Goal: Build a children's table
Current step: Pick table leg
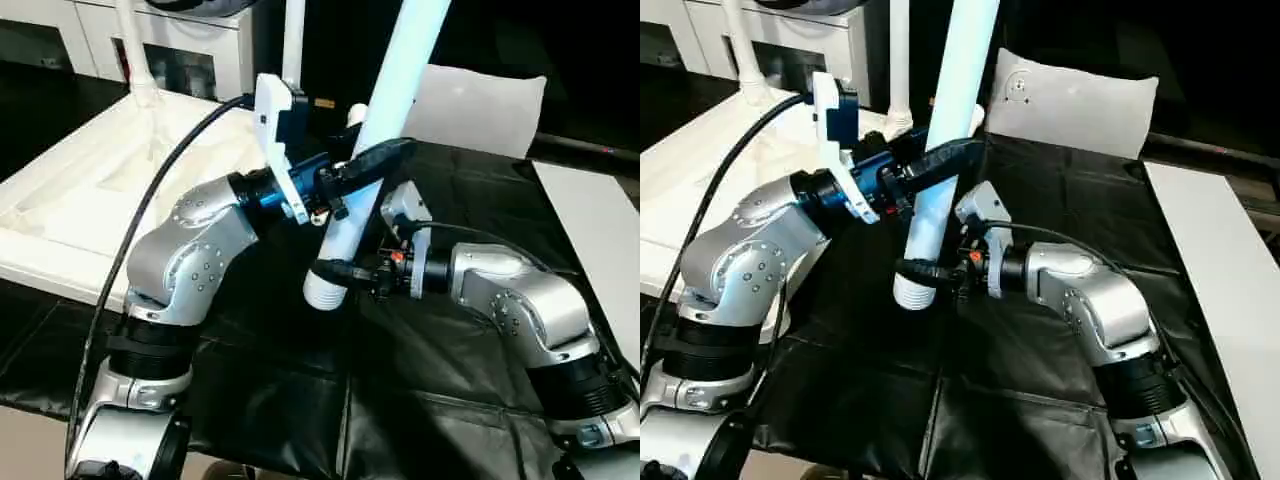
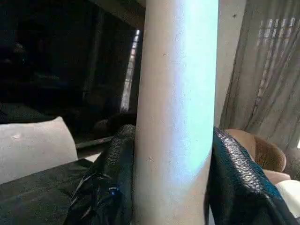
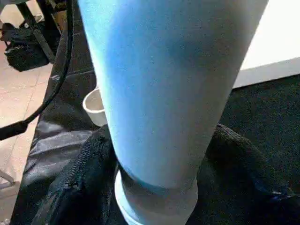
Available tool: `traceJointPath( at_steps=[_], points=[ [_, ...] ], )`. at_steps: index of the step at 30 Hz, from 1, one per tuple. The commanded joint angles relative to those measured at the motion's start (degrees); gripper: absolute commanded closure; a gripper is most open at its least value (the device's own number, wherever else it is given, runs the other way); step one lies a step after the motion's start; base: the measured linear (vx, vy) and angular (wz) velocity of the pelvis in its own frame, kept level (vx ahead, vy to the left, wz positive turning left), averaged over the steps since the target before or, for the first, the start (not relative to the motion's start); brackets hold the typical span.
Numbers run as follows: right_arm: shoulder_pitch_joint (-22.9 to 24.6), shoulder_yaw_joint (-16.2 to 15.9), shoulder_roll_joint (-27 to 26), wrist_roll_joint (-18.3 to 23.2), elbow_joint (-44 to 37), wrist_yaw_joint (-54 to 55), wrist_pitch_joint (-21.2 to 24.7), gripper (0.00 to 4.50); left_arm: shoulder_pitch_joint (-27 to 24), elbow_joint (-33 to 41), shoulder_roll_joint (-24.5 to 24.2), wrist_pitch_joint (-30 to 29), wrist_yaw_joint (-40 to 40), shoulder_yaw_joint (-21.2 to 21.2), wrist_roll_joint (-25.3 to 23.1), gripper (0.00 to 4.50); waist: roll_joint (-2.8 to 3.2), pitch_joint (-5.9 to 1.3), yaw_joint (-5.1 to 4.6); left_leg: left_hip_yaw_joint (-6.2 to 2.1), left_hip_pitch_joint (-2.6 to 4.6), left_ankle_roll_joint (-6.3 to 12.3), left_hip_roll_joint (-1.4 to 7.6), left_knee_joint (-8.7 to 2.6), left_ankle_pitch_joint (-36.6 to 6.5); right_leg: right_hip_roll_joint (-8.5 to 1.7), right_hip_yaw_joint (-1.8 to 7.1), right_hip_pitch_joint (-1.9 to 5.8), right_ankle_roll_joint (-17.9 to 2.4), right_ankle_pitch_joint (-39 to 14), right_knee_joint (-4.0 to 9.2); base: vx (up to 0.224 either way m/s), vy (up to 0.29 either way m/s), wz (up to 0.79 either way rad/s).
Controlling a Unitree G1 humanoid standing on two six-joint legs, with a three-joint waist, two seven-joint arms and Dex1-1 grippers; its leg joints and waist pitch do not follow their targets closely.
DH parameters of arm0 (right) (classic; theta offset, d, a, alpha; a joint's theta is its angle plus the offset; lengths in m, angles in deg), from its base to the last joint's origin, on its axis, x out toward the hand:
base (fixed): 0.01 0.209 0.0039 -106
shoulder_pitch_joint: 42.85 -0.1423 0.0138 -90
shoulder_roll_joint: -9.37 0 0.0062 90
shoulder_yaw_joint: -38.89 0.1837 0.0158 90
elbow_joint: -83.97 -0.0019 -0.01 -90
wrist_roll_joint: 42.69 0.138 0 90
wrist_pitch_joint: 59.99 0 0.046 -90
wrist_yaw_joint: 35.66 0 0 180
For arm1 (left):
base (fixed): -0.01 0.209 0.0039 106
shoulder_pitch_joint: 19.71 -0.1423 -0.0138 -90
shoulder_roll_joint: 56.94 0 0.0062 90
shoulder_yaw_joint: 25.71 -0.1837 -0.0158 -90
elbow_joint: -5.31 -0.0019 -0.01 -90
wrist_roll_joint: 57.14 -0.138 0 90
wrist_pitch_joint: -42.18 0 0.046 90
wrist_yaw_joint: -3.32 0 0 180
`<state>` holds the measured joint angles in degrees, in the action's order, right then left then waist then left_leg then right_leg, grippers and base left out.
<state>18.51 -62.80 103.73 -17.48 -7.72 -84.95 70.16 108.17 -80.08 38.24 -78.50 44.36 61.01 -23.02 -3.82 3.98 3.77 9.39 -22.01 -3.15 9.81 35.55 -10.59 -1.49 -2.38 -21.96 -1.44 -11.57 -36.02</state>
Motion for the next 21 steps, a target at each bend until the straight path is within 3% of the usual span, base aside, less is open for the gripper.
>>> traceJointPath(
  at_steps=[1,8,15,19,20,21],
  points=[
    [0.80,0.02,0.27,0.76,-1.06,-0.04,1.01,1.86,1.37,-0.28,0.23,0.72,0.41,-0.51,-0.36,2.73,0.23,-3.81,0.20,-1.10,1.20,-0.94,3.69,-4.53,-8.27,-6.56,3.15,2.36,-9.09,-12.62,4.60,0.000,0.000,0.00],
    [0.71,1.01,-0.96,1.73,-0.77,0.12,1.26,2.47,1.41,0.00,0.49,0.46,0.65,-0.40,0.04,2.73,0.30,-3.82,0.19,-1.11,1.14,-0.90,3.67,-4.54,-8.13,-6.63,3.12,2.37,-9.13,-12.50,4.62,0.000,0.000,0.00],
    [0.42,1.48,-1.43,2.17,-0.57,-0.51,0.80,2.58,1.50,-0.05,0.87,0.54,0.48,-0.31,0.07,2.73,0.19,-3.79,0.28,-1.08,1.13,-0.89,3.66,-4.51,-8.13,-6.67,3.16,2.37,-8.82,-13.18,4.65,0.000,0.000,0.00],
    [0.39,1.45,-1.46,2.11,-0.58,-0.55,0.50,2.58,1.53,-0.12,0.88,0.62,0.54,-0.30,0.03,2.73,0.28,-3.82,0.30,-1.10,1.14,-0.96,3.66,-4.53,-8.12,-6.65,3.14,2.37,-8.92,-12.76,4.64,0.000,0.000,0.00],
    [0.34,1.63,-1.58,2.41,-0.52,-0.39,0.71,2.02,1.53,-0.13,0.88,0.63,0.59,-0.29,0.00,2.73,0.28,-3.79,0.29,-1.09,1.15,-0.98,3.66,-4.54,-8.21,-6.61,3.14,2.33,-8.92,-12.82,4.63,0.000,0.000,0.00],
    [0.32,1.71,-1.64,2.58,-0.50,-0.34,0.78,1.88,1.53,-0.13,0.88,0.63,0.63,-0.28,-0.01,2.73,0.27,-3.80,0.29,-1.08,1.13,-0.97,3.65,-4.53,-8.31,-6.66,3.15,2.36,-8.89,-13.02,4.68,0.000,0.000,0.00]
  ],
)
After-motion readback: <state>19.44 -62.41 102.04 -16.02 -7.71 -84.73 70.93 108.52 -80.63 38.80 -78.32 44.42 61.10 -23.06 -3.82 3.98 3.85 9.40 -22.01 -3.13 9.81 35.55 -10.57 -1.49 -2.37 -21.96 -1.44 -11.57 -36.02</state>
